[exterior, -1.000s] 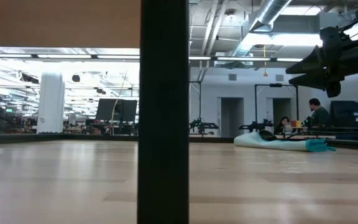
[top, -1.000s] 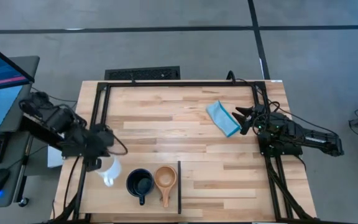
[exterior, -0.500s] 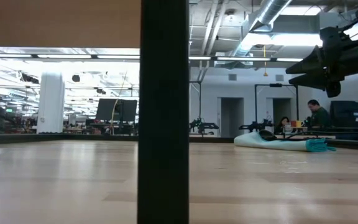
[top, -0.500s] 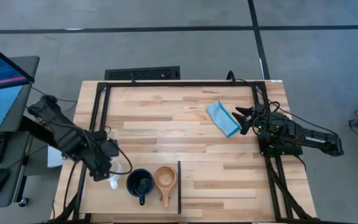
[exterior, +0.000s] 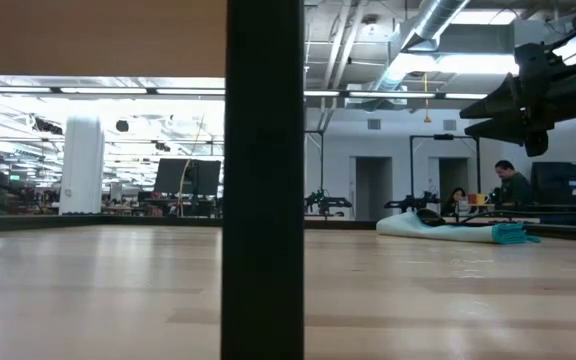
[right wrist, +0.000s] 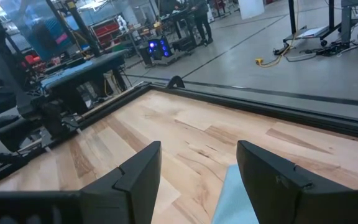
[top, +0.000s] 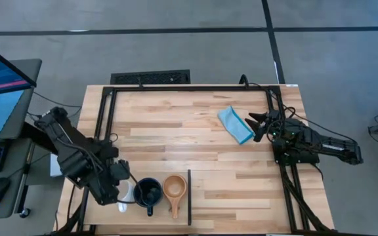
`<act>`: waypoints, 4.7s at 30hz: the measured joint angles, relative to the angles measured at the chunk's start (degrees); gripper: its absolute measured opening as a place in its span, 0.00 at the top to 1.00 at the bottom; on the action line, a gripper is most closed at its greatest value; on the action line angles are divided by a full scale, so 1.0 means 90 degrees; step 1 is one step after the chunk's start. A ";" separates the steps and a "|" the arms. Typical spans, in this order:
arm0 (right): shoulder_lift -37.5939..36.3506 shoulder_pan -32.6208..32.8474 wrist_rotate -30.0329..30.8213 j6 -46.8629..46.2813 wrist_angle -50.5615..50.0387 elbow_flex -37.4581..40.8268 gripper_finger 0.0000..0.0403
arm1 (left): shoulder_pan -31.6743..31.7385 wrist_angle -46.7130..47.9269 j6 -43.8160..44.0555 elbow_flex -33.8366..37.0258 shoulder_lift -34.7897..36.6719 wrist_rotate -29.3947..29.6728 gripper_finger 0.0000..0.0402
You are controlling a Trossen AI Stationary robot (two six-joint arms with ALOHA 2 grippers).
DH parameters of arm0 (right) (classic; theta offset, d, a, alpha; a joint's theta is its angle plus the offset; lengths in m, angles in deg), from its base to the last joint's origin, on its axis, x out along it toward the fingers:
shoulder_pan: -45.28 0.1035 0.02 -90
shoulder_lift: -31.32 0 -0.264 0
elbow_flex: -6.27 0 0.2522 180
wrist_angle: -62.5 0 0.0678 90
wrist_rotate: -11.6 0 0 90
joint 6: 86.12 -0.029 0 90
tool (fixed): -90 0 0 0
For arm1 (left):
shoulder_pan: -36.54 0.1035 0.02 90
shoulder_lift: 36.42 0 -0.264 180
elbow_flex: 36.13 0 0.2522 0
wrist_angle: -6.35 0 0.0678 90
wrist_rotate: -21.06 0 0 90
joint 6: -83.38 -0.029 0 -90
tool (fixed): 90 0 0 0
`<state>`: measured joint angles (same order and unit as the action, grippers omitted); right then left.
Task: Stack small to large cups/mugs on shelf
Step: Put the white mug on the shelf
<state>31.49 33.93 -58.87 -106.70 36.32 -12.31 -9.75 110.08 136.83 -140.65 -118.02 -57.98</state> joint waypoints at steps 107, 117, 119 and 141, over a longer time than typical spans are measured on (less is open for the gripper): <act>-0.0002 0.0000 -0.0015 -0.0058 0.0003 0.0000 0.42 | 0.0299 -0.0277 -0.1702 0.0016 -0.0601 -0.0184 0.75; -0.0002 0.0002 -0.0015 -0.0058 0.0003 0.0000 0.42 | 0.0297 -0.0319 -0.1727 0.0016 -0.0601 -0.0189 0.75; -0.0002 0.0002 -0.0015 -0.0058 0.0003 0.0000 0.42 | 0.0297 -0.0323 -0.1727 0.0016 -0.0601 -0.0191 0.75; -0.0002 0.0002 -0.0015 -0.0058 -0.0001 0.0000 0.42 | 0.0246 -0.0766 -0.1809 0.0237 -0.0606 -0.0667 0.76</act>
<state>31.47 33.95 -59.00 -107.23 36.31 -12.31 -7.53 103.18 120.55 -138.51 -123.47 -63.99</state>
